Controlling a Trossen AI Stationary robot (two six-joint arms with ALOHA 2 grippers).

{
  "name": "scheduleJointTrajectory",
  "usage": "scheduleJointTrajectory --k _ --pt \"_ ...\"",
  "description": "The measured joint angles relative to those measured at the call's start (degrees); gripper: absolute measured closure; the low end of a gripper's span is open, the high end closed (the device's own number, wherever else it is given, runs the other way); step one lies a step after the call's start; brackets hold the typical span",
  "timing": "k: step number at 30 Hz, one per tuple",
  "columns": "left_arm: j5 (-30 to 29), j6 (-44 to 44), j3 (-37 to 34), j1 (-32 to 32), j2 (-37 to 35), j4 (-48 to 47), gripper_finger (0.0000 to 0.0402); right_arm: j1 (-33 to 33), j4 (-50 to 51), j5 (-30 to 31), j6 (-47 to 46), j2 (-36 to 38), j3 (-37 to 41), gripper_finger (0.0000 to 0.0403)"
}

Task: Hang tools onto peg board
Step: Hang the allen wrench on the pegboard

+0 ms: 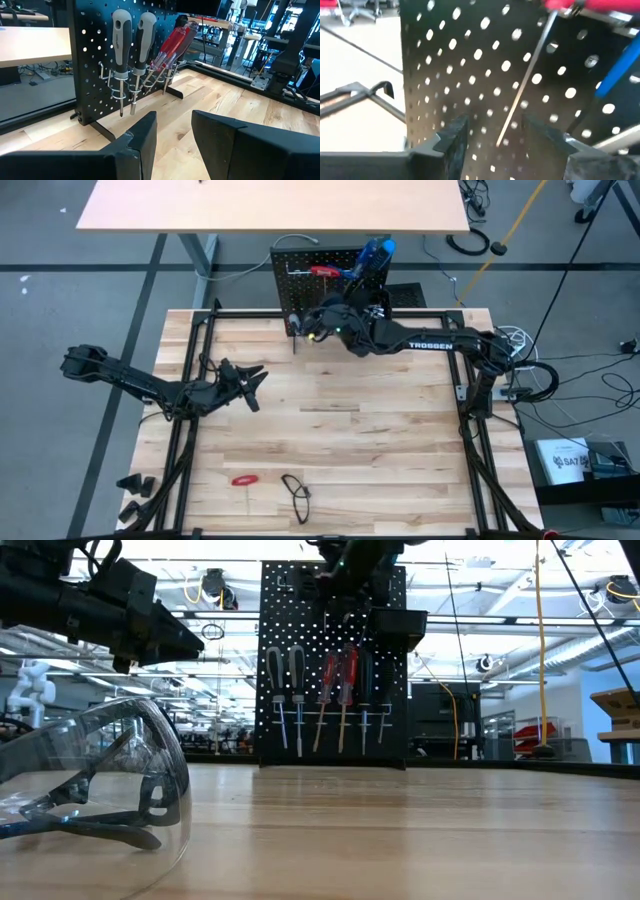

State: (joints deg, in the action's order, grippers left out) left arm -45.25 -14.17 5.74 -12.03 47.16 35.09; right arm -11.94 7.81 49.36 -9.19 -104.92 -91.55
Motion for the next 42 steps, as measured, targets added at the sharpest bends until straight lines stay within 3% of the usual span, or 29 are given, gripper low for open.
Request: scheduleJointTrajectory --k 15,19,26,32,35,38,42 --pt "2.38 1.72 0.00 0.02 0.00 0.40 0.0272 9.90 5.05 -0.27 -2.14 0.02 0.00 0.0231" --pt "10.57 8.54 0.00 0.02 0.01 1.03 0.0272 14.14 7.86 -3.48 -4.52 0.02 -0.02 0.0231" --pt "30.47 13.09 0.00 0.02 0.02 1.23 0.0272 21.79 17.18 -16.48 -15.80 0.04 1.01 0.0231" --pt "40.45 13.13 3.88 -0.87 0.04 1.29 0.0272 29.61 16.78 -18.10 -17.59 0.04 5.04 0.0231" --pt "40.35 13.10 9.16 -3.66 0.07 -4.37 0.0272 33.14 16.95 -14.59 -19.82 0.02 7.25 0.0231" --pt "36.46 10.75 15.29 -7.52 0.53 -16.22 0.0272 35.70 16.45 -10.43 -20.76 0.06 8.99 0.0231" --pt "31.07 -1.12 20.60 -13.25 2.19 -28.85 0.0272 37.27 16.77 -10.74 -21.22 0.02 10.49 0.0231"
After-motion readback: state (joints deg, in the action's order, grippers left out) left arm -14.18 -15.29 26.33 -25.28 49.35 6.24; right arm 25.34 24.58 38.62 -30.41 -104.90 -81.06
